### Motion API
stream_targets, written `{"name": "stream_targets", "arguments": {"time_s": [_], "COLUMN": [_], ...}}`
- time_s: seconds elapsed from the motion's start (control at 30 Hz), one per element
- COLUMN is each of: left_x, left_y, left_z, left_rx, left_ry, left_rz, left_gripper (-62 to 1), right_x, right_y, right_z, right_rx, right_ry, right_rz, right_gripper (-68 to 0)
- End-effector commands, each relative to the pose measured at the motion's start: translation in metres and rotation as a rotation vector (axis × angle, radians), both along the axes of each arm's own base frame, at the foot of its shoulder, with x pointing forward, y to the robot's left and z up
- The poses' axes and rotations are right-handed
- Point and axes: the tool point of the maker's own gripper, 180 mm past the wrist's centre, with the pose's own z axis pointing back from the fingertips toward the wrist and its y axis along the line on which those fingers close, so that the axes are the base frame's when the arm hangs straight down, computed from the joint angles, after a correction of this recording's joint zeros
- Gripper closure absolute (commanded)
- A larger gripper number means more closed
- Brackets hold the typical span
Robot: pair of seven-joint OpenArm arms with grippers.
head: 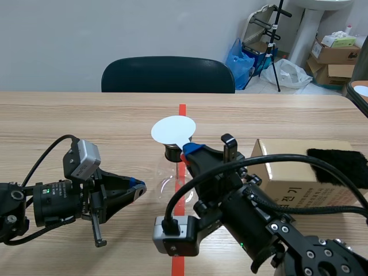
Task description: Do the electroscope experiment
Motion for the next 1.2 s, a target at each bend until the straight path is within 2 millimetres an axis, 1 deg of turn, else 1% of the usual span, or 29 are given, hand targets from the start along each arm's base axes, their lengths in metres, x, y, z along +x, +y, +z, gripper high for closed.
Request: {"name": "stream_targets", "arguments": {"time_s": [0.0, 0.2, 0.43, 0.7, 0.97, 1.17], "left_x": [0.005, 0.005, 0.005, 0.005, 0.005, 0.005], "left_y": [-0.004, -0.004, -0.004, -0.004, -0.004, -0.004], "left_z": [0.011, 0.011, 0.011, 0.011, 0.011, 0.011], "left_rx": [-0.037, -0.037, -0.037, -0.037, -0.037, -0.037], "left_ry": [-0.024, -0.024, -0.024, -0.024, -0.024, -0.024], "left_rz": [0.005, 0.005, 0.005, 0.005, 0.005, 0.005], "left_gripper": [-4.2, -4.2, -4.2, -4.2, -4.2, -4.2], "right_x": [0.006, 0.017, 0.031, 0.039, 0.041, 0.042], "right_y": [-0.002, -0.019, -0.049, -0.078, -0.094, -0.099], "right_z": [0.010, 0.013, 0.017, 0.020, 0.022, 0.022], "right_rx": [0.013, 0.019, 0.030, 0.040, 0.045, 0.046], "right_ry": [-0.035, -0.046, -0.063, -0.079, -0.088, -0.090], "right_rz": [-0.018, -0.131, -0.316, -0.478, -0.568, -0.596], "right_gripper": [-1.1, -1.1, -1.1, -1.1, -1.1, -1.1]}}
